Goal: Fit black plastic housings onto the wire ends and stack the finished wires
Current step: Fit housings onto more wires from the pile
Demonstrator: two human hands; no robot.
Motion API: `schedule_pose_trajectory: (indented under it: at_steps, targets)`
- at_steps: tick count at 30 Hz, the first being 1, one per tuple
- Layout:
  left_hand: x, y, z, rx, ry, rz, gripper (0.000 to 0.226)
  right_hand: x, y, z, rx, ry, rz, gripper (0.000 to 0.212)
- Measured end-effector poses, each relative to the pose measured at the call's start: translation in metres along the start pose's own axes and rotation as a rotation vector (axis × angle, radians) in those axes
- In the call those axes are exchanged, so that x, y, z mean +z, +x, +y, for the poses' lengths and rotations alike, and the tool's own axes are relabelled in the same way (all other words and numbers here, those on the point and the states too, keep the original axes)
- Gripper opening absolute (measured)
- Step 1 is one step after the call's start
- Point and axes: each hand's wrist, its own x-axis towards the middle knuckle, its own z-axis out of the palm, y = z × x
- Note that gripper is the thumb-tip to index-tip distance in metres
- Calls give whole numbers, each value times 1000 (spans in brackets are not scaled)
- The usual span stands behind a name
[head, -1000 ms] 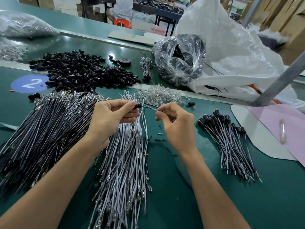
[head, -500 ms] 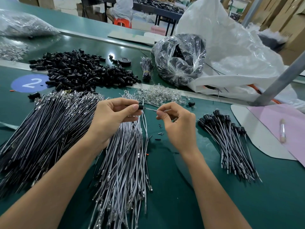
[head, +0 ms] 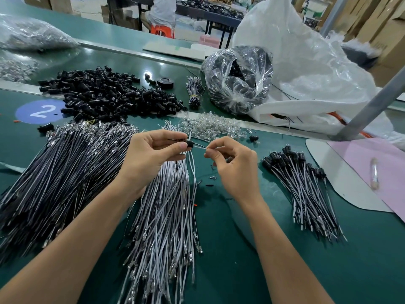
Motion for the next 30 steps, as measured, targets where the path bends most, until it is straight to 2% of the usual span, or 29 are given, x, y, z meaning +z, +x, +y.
schedule_pose_trajectory:
  at_steps: [10,15,19,23,30]
  targets:
    - [7,-4,-4,36,124,-58,21,3,-1,1,-46,-53,-4,7]
    - [8,-4,-2,20,87,-42,24,3,-1,-2,-123,-117,72,8]
    - [8,-5,-3,14,96,-78,26,4,-2,-5,-92,-52,16,18]
    - [8,-5,-2,0,59,-79,24,3,-1,-7,-130,-88,-22,23]
    - [11,-6,-1,-45,17,-51,17,3,-3,-9,-184,-103,-1,15]
